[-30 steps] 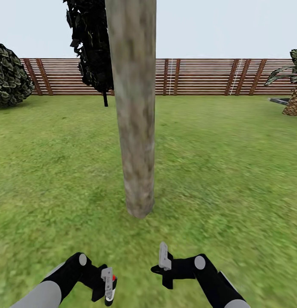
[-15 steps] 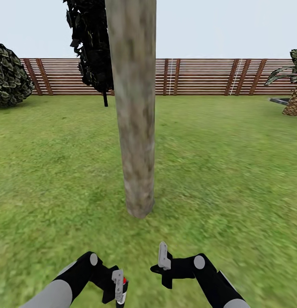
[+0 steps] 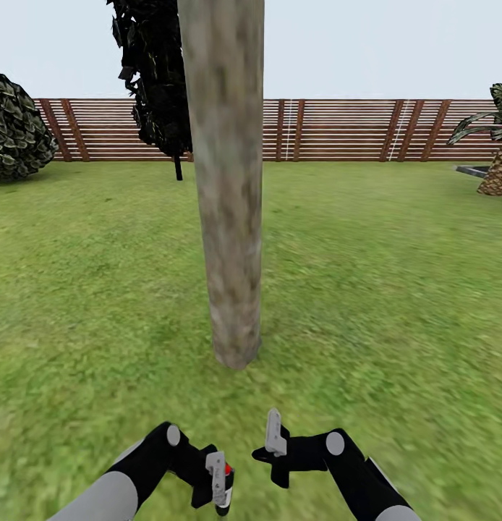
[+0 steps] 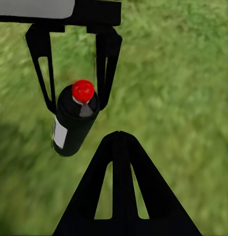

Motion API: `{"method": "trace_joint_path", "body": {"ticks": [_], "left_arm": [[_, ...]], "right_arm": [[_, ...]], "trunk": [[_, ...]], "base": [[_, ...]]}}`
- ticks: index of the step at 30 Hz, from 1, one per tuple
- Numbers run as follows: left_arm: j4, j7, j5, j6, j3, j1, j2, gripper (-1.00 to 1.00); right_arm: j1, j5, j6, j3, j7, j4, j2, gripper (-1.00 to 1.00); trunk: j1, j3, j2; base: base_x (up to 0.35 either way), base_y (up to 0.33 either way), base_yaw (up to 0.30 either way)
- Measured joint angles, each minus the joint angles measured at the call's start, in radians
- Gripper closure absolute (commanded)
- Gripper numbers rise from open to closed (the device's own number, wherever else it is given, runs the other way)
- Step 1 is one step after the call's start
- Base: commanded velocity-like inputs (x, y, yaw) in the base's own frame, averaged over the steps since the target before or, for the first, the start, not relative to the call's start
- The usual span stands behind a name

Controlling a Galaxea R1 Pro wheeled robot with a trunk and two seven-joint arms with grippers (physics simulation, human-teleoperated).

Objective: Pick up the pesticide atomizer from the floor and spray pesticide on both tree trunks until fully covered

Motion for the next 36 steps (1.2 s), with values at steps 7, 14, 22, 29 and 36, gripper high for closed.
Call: {"method": "trace_joint_path", "body": {"ticks": [7, 14, 22, 29, 36], "left_arm": [[-0.027, 0.002, 0.008, 0.0, 0.0, 0.0, -0.004, 1.0], [-0.055, -0.002, 0.012, -0.014, 0.001, 0.001, -0.005, 1.0], [-0.063, 0.0, 0.013, -0.021, 0.002, 0.001, -0.016, 1.0], [-0.07, 0.0, 0.015, -0.021, 0.003, 0.0, -0.017, 1.0], [-0.07, -0.004, 0.015, -0.023, 0.004, 0.002, -0.026, 1.0]], "right_arm": [[0.0, -0.001, 0.0, 0.0, 0.0, 0.001, 0.004, 1.0], [0.0, 0.0, 0.0, 0.0, -0.001, 0.001, 0.004, 1.0], [0.0, -0.001, 0.0, 0.0, -0.001, 0.002, 0.004, 1.0], [0.0, -0.001, 0.0, 0.0, -0.001, 0.001, 0.004, 1.0], [0.0, 0.0, 0.0, 0.0, -0.001, 0.0, 0.004, 1.0]], "trunk": [[0.0, 0.0, 0.0], [0.0, 0.0, 0.0], [0.0, 0.0, 0.0], [0.0, 0.0, 0.0], [0.0, 0.0, 0.0]], "base": [[0.0, 0.0, 0.0], [0.0, 0.0, 0.0], [0.0, 0.0, 0.0], [0.0, 0.0, 0.0], [0.0, 0.0, 0.0]]}}
